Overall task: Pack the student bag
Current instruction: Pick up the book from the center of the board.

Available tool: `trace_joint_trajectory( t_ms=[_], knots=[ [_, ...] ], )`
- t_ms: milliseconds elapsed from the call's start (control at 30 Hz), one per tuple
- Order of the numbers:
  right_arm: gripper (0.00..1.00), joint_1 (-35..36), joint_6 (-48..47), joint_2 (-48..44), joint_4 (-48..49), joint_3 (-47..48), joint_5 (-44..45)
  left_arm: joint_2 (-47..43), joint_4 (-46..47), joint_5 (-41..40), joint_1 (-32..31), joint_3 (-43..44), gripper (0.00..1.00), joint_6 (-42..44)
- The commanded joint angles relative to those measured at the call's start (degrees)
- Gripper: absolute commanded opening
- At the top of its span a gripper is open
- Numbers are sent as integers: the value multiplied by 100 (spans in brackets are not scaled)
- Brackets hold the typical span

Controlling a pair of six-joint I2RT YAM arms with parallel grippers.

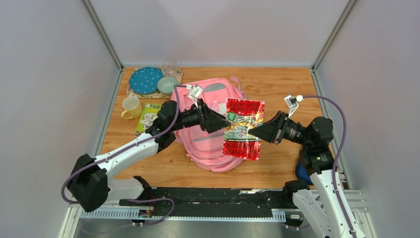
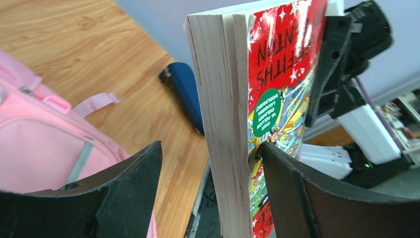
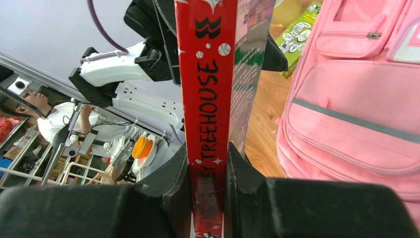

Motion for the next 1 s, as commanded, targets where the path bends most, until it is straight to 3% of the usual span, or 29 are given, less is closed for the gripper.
trace_joint_trajectory(
  t_ms=[0, 267, 433, 500, 533, 567, 600, 633, 667, 733, 767, 800, 867, 967],
  knots=[
    [0, 129, 433, -39, 1006, 113, -281, 141, 1682, 845, 47, -137, 80, -715],
    [0, 234, 688, -4, 1402, 105, -325, 668, 3440, 1602, 65, -155, 81, -1709],
    [0, 243, 400, 31, 939, 183, -281, 695, 3609, 1707, 82, -173, 79, -1816],
    [0, 234, -5, 84, 352, 324, -176, 634, 3495, 1734, 100, -173, 62, -1746],
    [0, 234, -154, 162, 174, 368, -132, 607, 3399, 1734, 100, -181, 40, -1693],
    [0, 243, -347, 198, -54, 412, -18, 529, 3128, 1716, 109, -173, 30, -1614],
    [0, 234, -444, 233, -344, 491, 52, 484, 2952, 1690, 109, -173, 12, -1413],
    [0, 234, -524, 285, -486, 518, 123, 440, 2750, 1646, 109, -147, 2, -1290],
    [0, 243, -585, 382, -600, 561, 263, 344, 2321, 1550, 109, -138, 0, -1175],
    [14, 243, -787, 470, -1039, 693, 544, 221, 1836, 1357, 109, -102, 0, -833],
    [39, 243, -858, 549, -1476, 755, 972, 81, 1216, 1025, 118, -76, 0, -701],
    [56, 243, -1032, 576, -1811, 816, 1306, 1, 835, 778, 118, -50, 0, -430],
    [77, 243, -1174, 628, -2513, 1027, 2114, -314, -138, -109, 109, -23, 0, -173],
    [83, 243, -1271, 559, -2955, 1045, 2731, -814, -696, -1214, 109, -242, 0, -5]
  ],
)
